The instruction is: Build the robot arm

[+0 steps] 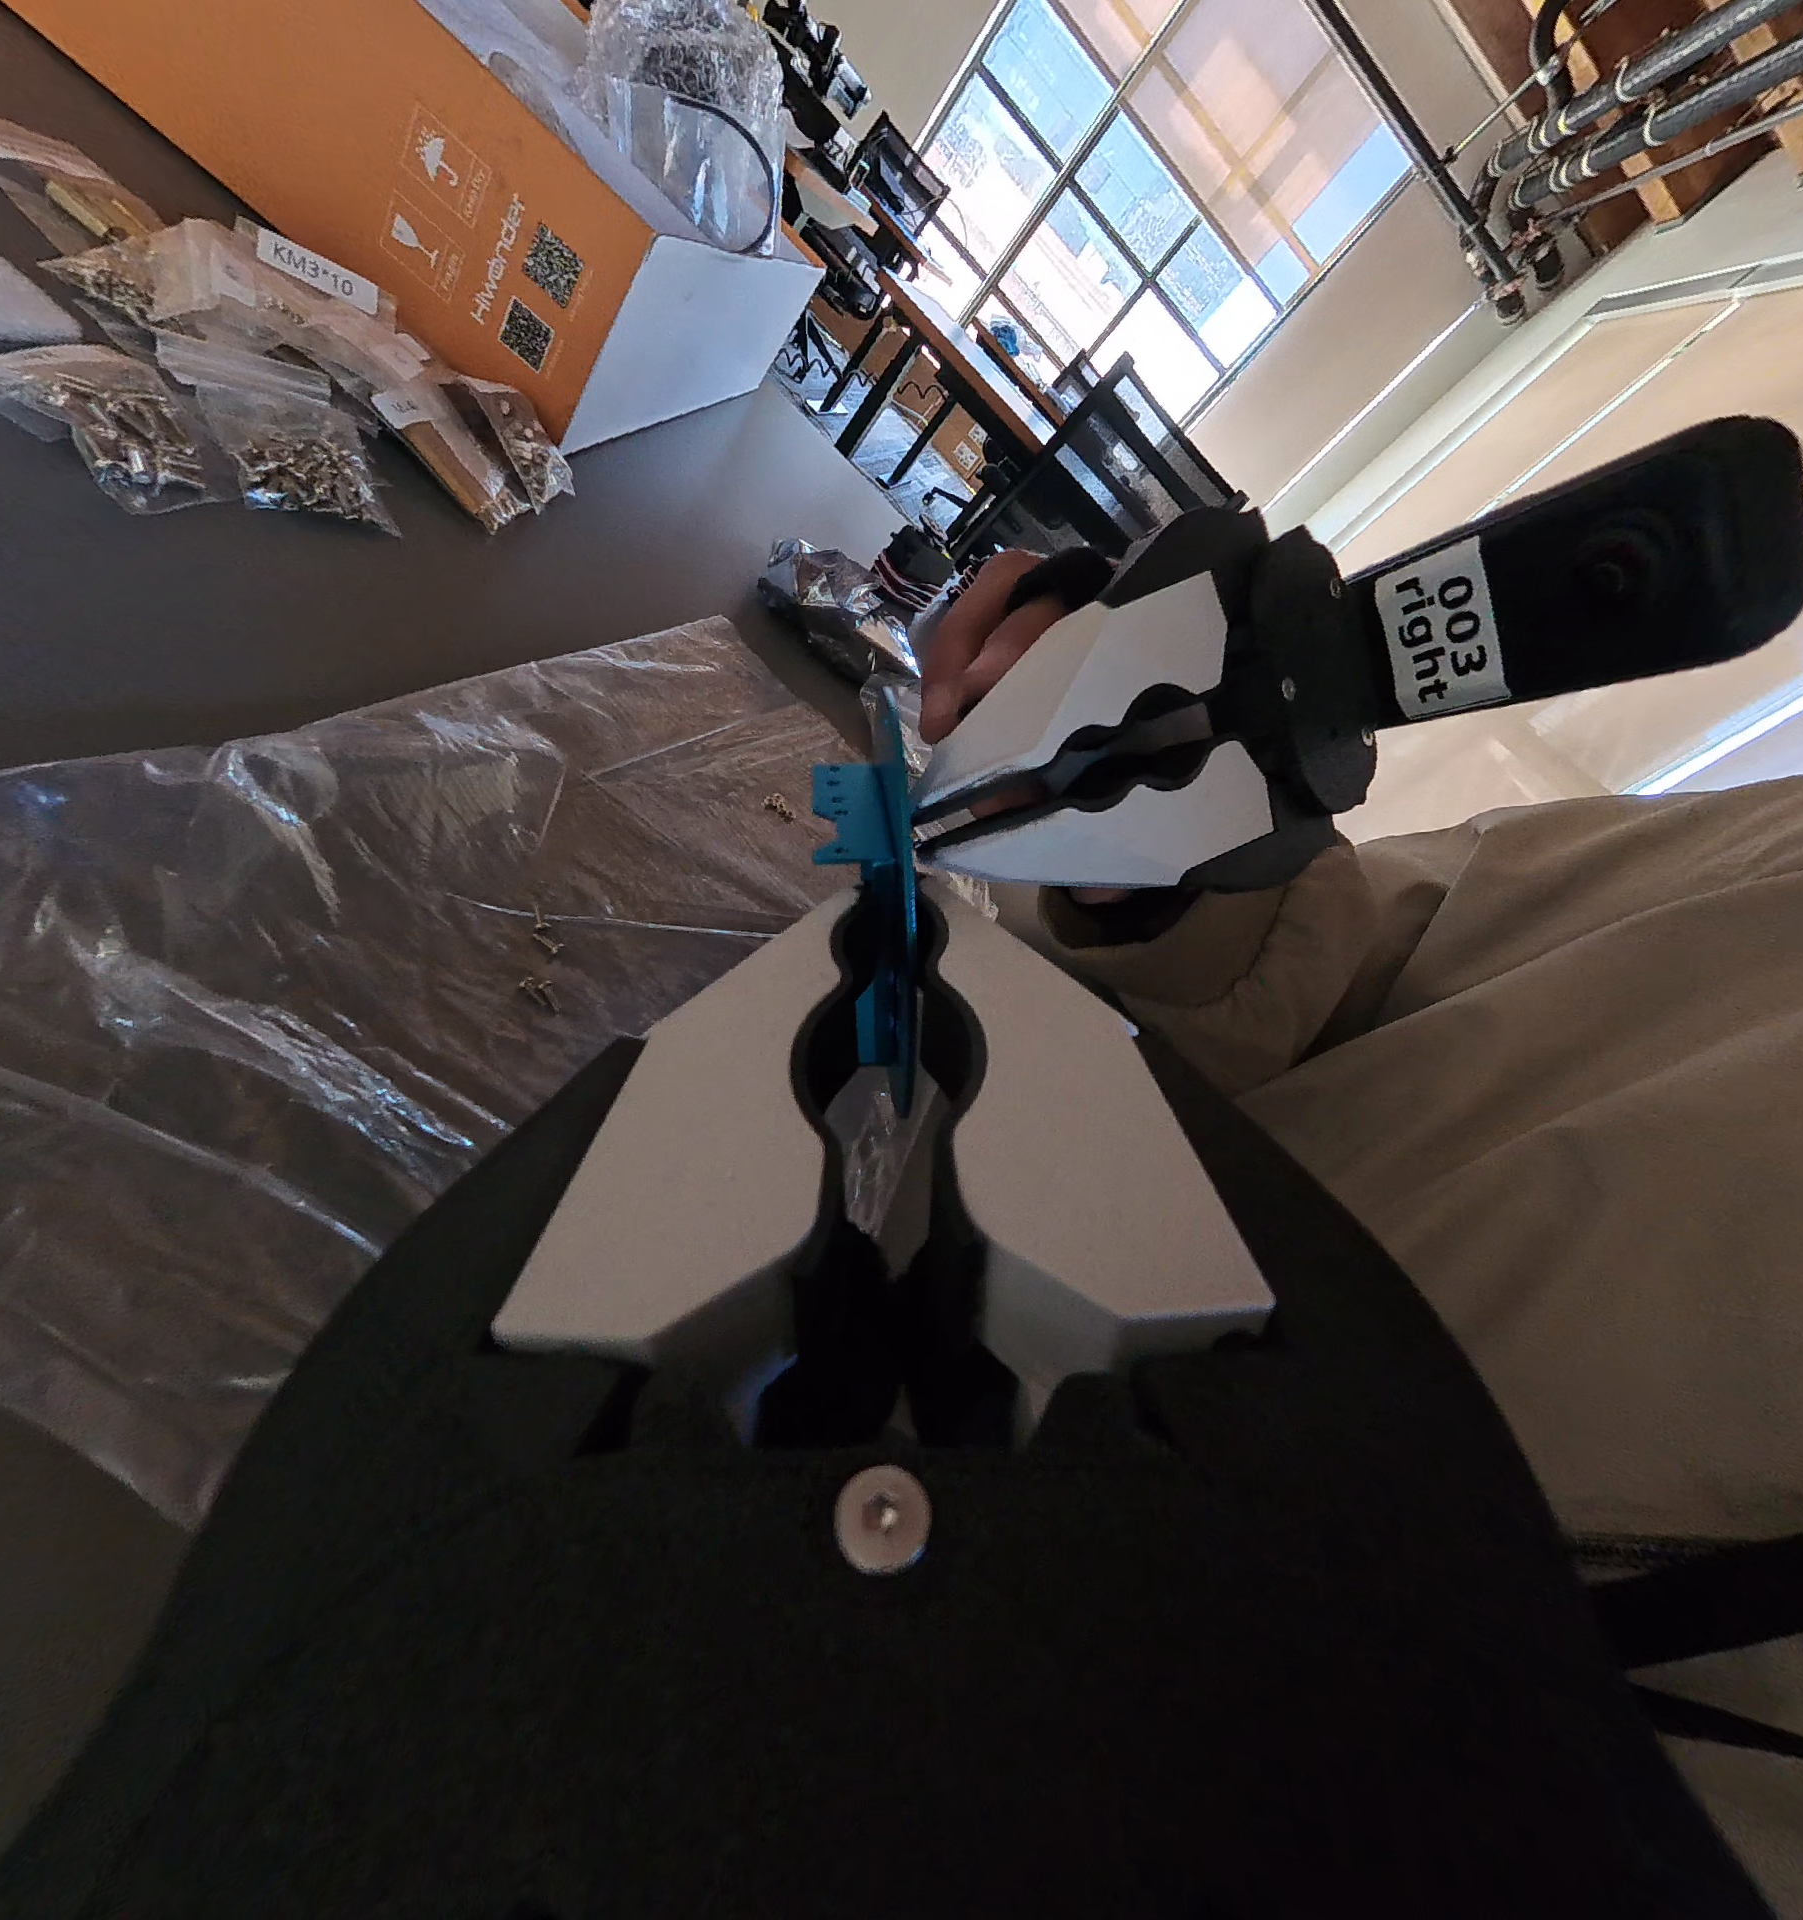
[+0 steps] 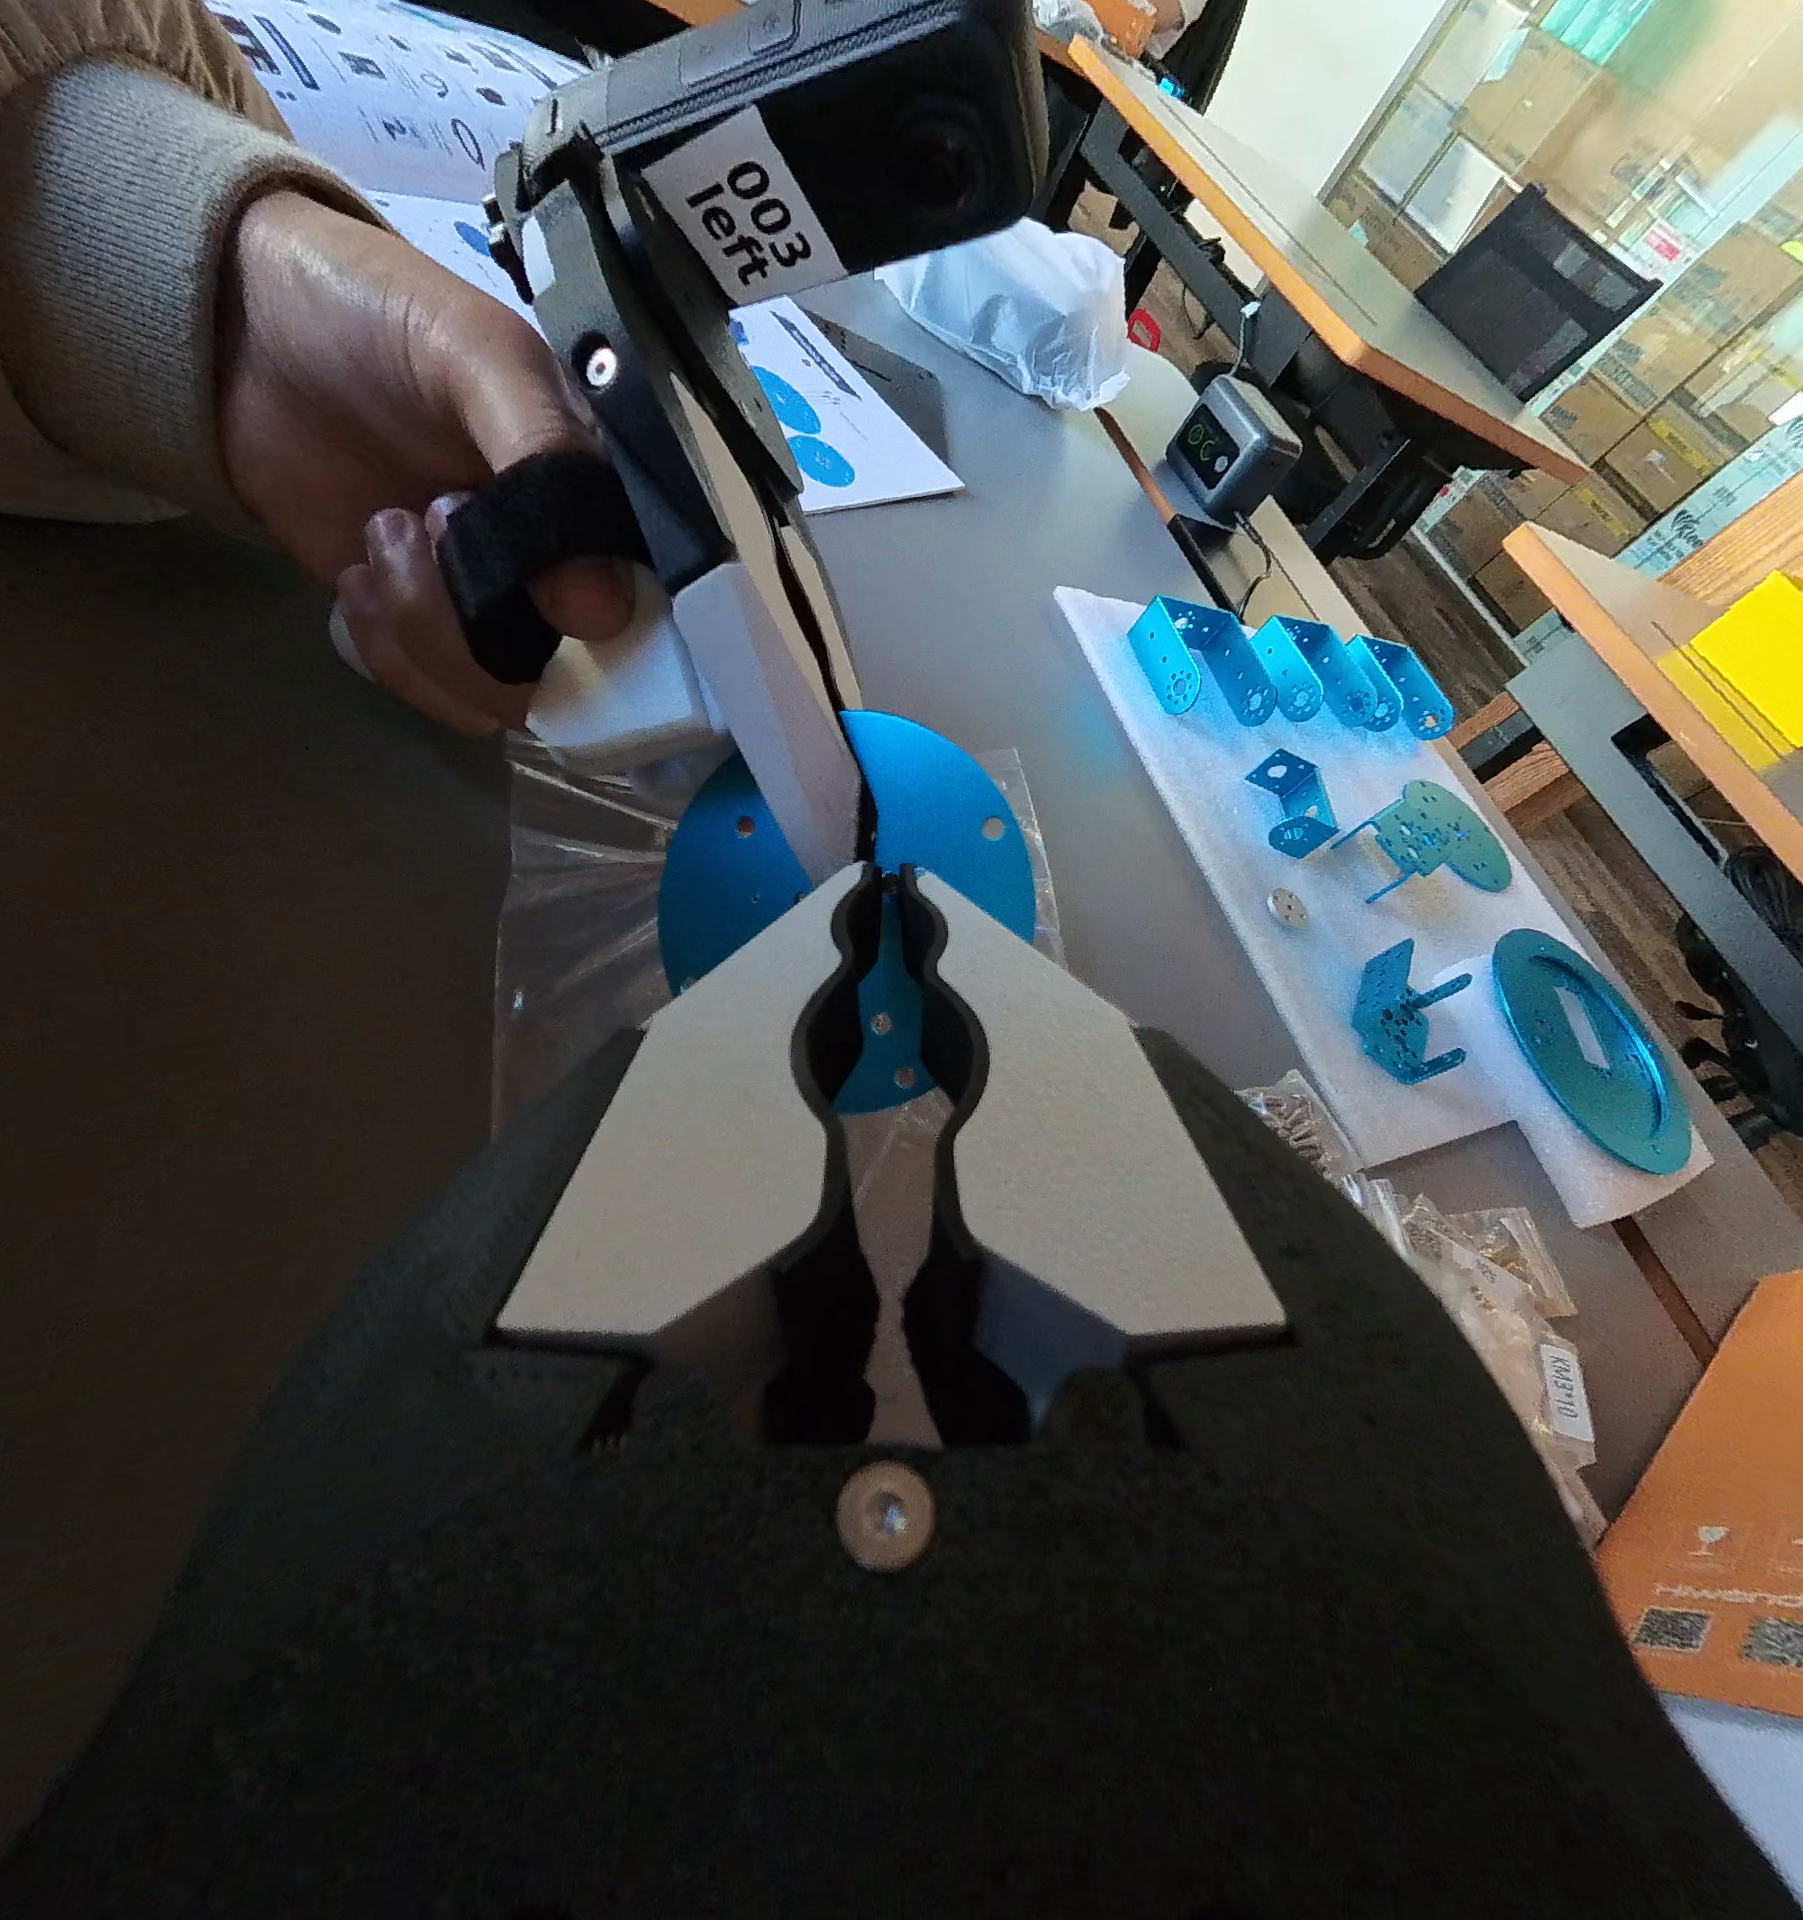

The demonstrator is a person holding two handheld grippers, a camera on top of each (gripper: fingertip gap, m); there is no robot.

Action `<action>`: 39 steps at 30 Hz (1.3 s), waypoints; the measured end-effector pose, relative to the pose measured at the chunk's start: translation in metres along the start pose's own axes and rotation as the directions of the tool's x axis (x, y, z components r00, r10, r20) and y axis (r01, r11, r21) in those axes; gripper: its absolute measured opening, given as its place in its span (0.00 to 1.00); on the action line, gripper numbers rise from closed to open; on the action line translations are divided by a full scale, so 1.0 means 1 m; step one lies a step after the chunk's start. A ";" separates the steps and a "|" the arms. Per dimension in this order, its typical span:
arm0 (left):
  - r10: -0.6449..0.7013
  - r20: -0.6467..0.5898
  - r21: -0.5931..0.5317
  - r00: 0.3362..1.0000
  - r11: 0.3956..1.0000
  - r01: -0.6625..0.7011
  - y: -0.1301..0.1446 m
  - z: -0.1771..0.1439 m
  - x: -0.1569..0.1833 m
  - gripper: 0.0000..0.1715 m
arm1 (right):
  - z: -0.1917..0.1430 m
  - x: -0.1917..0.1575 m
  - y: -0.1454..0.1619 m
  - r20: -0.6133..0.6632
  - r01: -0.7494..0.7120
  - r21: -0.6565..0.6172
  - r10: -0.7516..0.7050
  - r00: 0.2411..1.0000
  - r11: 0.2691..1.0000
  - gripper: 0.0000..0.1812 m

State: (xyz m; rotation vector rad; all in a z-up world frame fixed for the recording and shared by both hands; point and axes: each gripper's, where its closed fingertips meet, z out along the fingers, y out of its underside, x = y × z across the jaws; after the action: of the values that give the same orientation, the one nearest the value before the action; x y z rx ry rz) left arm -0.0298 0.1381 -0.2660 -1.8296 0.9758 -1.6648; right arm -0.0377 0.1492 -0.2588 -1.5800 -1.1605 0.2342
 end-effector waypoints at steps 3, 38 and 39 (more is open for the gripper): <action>-0.007 -0.002 -0.003 1.000 1.000 0.007 0.001 0.000 -0.001 0.01 | 0.001 -0.001 0.001 0.010 -0.012 -0.005 0.013 1.000 1.000 0.01; -0.219 -0.103 0.047 0.970 0.973 0.225 -0.005 -0.003 -0.004 0.01 | 0.007 0.002 0.002 0.236 -0.032 -0.239 0.090 0.968 0.971 0.01; -0.221 -0.105 0.049 0.970 0.973 0.227 -0.006 -0.003 -0.004 0.01 | 0.007 0.003 0.002 0.238 -0.032 -0.239 0.090 0.967 0.971 0.01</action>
State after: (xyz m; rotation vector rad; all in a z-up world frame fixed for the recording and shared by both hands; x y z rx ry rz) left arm -0.0316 0.1450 -0.2640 -1.8905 0.7699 -1.9138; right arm -0.0399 0.1559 -0.2621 -1.8344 -1.3725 0.3542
